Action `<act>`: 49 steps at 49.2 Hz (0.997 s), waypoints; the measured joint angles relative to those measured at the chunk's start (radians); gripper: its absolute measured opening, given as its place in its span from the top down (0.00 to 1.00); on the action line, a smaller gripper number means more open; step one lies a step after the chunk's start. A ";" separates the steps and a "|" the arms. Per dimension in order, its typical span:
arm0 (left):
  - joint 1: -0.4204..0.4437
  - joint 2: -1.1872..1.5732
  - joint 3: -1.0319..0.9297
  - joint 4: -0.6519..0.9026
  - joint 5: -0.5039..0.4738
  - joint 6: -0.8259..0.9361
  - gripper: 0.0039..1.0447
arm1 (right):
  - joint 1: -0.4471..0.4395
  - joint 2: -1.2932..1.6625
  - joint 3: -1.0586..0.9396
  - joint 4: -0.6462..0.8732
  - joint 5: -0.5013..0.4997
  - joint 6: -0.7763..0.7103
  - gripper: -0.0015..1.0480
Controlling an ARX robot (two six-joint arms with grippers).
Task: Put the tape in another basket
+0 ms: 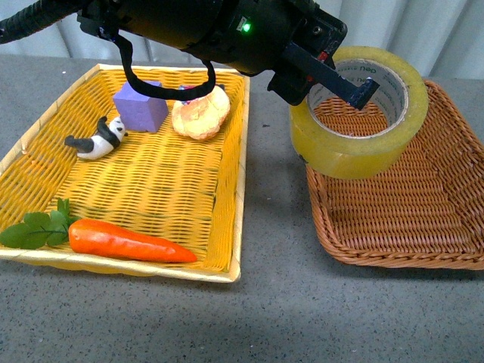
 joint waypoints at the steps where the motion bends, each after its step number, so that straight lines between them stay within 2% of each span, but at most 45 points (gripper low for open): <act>1: 0.000 0.000 0.000 0.000 -0.001 0.000 0.86 | 0.000 0.041 0.010 0.010 -0.014 -0.003 0.09; 14: 0.000 0.000 0.000 0.000 0.000 -0.001 0.86 | -0.016 0.516 0.166 0.237 -0.232 -0.017 0.09; 24: 0.000 0.000 0.000 0.000 0.000 -0.001 0.86 | -0.008 0.849 0.311 0.282 -0.357 0.000 0.09; 34: -0.001 0.000 0.000 0.000 0.000 -0.001 0.86 | 0.061 1.085 0.460 0.304 -0.394 -0.010 0.09; 49: -0.002 0.000 0.000 0.000 0.000 -0.002 0.86 | 0.119 1.277 0.636 0.228 -0.415 0.049 0.09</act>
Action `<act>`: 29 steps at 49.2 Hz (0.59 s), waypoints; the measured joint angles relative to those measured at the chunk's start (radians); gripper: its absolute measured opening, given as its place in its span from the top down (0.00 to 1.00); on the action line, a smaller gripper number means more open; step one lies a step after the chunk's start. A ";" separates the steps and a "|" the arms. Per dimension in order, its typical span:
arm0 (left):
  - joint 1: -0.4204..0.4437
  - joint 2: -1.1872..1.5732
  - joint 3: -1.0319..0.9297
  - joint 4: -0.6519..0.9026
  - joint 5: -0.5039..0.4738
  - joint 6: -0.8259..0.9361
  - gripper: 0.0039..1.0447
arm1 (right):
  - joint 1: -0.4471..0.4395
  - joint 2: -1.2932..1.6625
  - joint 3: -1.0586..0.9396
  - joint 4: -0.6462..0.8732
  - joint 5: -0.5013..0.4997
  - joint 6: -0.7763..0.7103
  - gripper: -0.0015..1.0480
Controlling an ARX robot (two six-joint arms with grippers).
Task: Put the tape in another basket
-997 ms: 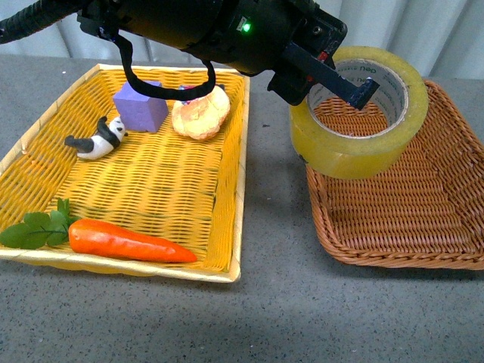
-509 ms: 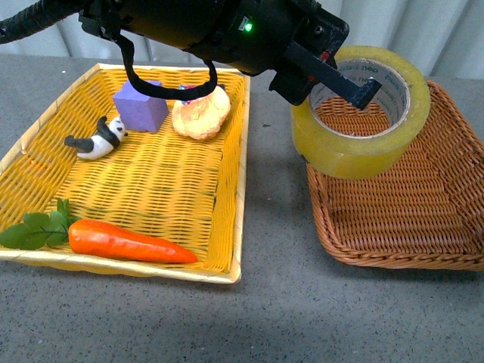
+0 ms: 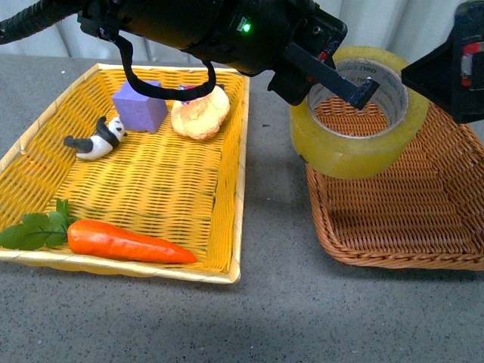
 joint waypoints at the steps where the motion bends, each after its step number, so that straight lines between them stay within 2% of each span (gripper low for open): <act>1: 0.000 0.000 0.000 0.000 0.000 0.000 0.86 | 0.003 0.009 0.009 -0.005 0.000 0.004 0.09; 25: 0.000 0.000 0.000 0.000 0.001 -0.001 0.86 | 0.016 0.124 0.103 -0.097 0.024 0.086 0.09; 27: 0.000 0.000 0.000 0.000 0.001 -0.001 0.86 | 0.016 0.127 0.104 -0.097 0.023 0.092 0.10; 29: 0.000 0.000 0.000 0.000 0.001 -0.001 0.86 | 0.016 0.129 0.104 -0.097 0.024 0.096 0.18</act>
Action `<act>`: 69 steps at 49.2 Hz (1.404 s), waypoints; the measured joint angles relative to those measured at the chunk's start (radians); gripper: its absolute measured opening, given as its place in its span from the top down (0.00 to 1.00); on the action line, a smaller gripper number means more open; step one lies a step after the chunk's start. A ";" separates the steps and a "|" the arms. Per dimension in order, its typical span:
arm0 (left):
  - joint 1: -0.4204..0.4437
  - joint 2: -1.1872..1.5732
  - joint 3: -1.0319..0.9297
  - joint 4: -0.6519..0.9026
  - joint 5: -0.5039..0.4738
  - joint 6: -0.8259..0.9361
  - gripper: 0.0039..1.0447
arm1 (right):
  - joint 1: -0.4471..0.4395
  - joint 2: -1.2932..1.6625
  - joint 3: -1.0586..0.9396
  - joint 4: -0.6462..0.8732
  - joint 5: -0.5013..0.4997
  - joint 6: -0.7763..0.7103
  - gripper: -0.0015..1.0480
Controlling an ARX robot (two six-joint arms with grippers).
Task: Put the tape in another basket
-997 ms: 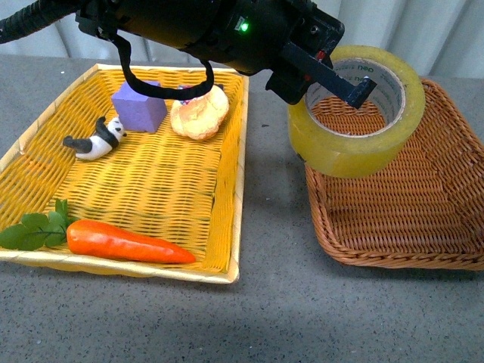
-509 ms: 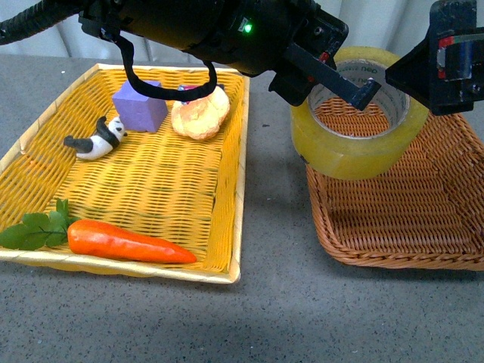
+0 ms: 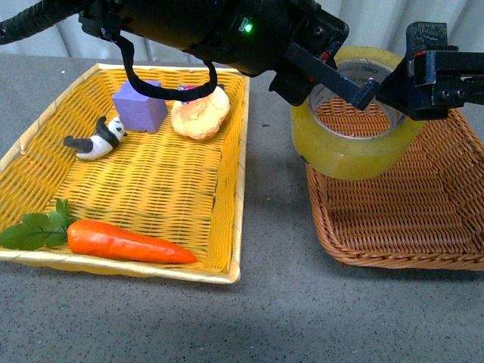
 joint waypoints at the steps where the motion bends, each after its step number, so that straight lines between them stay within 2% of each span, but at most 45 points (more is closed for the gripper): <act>1: 0.000 0.000 0.000 0.000 0.000 0.000 0.86 | 0.000 0.000 0.000 0.000 0.000 0.000 0.19; 7: 0.000 0.000 0.000 0.000 0.000 0.000 0.86 | 0.001 0.000 0.000 0.000 -0.001 0.009 0.35; 11: 0.000 0.000 0.000 0.000 -0.001 -0.001 0.86 | 0.006 0.000 0.007 -0.002 -0.004 0.027 0.51; 16: -0.001 0.000 0.000 0.000 -0.001 -0.002 0.86 | 0.014 0.000 0.013 -0.011 -0.013 0.040 0.68; 20: -0.002 -0.002 0.002 0.000 0.006 -0.013 0.87 | 0.020 0.002 0.013 -0.018 0.000 0.043 0.79; 23: -0.006 -0.009 0.006 0.001 0.005 -0.019 0.87 | 0.020 0.007 0.013 -0.023 0.000 0.058 0.84; 36: -0.006 -0.014 0.007 0.001 0.011 -0.026 0.86 | 0.015 0.008 0.013 -0.023 -0.002 0.066 0.84; 38: -0.006 -0.014 0.007 0.001 0.013 -0.024 0.77 | 0.011 0.009 0.013 -0.023 -0.005 0.063 0.84; 45: -0.020 -0.015 0.039 -0.078 -0.133 -0.059 0.55 | 0.003 0.029 0.024 -0.023 0.040 0.026 0.85; 50: -0.012 -0.015 0.040 -0.077 -0.161 -0.080 0.39 | -0.016 0.053 0.039 -0.023 0.071 0.005 0.85; 58: 0.029 -0.015 0.046 -0.048 -0.191 -0.123 0.06 | -0.081 0.110 0.063 -0.020 0.085 -0.011 0.85; 69: 0.072 -0.020 0.026 0.053 -0.279 -0.202 0.06 | -0.130 0.222 0.099 -0.006 0.055 -0.012 0.85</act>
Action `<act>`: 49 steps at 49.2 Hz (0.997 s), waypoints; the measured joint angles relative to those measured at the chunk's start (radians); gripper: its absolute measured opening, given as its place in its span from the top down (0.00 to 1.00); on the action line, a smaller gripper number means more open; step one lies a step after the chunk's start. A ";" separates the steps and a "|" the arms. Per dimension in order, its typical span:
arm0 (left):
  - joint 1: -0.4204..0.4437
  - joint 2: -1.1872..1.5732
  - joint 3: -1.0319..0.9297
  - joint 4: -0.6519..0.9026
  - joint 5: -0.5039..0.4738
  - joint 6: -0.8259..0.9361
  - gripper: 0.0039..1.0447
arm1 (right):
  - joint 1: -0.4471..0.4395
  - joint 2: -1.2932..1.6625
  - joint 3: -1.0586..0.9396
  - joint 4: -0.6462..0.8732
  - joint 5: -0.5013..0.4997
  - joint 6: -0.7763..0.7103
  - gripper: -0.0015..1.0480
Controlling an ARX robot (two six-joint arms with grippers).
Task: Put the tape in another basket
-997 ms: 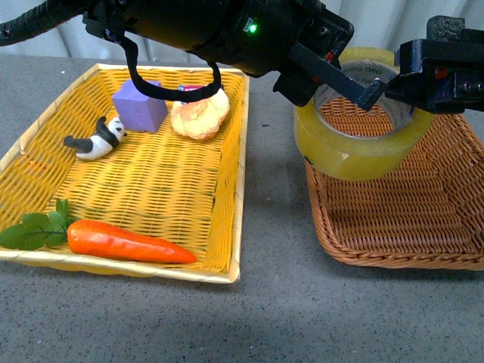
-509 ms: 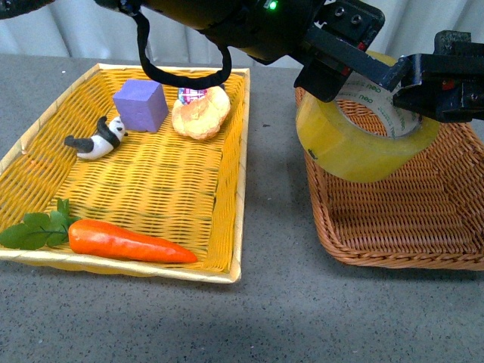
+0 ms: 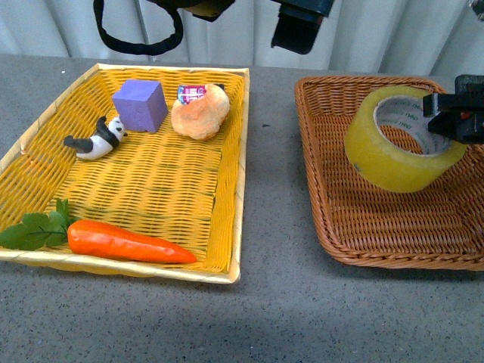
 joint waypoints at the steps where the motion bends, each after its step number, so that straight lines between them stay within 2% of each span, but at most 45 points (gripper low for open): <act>1: 0.003 0.000 -0.002 0.003 -0.006 -0.004 0.06 | -0.002 0.006 0.001 0.002 -0.001 0.000 0.85; 13: 0.068 -0.002 -0.023 0.062 -0.105 -0.082 0.06 | -0.031 0.146 0.024 0.041 0.013 0.000 0.85; 21: 0.082 -0.003 -0.027 0.092 -0.170 -0.077 0.06 | -0.035 0.180 0.024 0.059 0.016 -0.001 0.85; 29: 0.089 -0.006 -0.051 0.127 -0.242 -0.089 0.06 | -0.040 0.161 0.004 0.138 0.027 0.028 0.53; 36: 0.089 -0.027 -0.080 0.142 -0.282 -0.116 0.06 | -0.052 0.086 -0.082 0.250 0.067 0.043 0.31; 40: 0.085 -0.044 -0.112 0.209 -0.317 -0.114 0.06 | -0.064 0.029 -0.136 0.318 0.071 0.054 0.19; 42: 0.082 -0.059 -0.130 0.245 -0.328 -0.113 0.07 | -0.068 -0.005 -0.180 0.379 0.098 0.053 0.12; 45: 0.095 -0.094 -0.228 0.448 -0.269 -0.114 0.20 | -0.068 0.018 -0.308 0.789 0.122 0.017 0.24; 47: 0.106 -0.138 -0.306 0.533 -0.249 -0.114 0.29 | -0.067 0.024 -0.391 0.996 0.121 0.001 0.32; 49: 0.116 -0.164 -0.347 0.563 -0.237 -0.114 0.35 | -0.065 0.020 -0.431 1.091 0.121 -0.004 0.38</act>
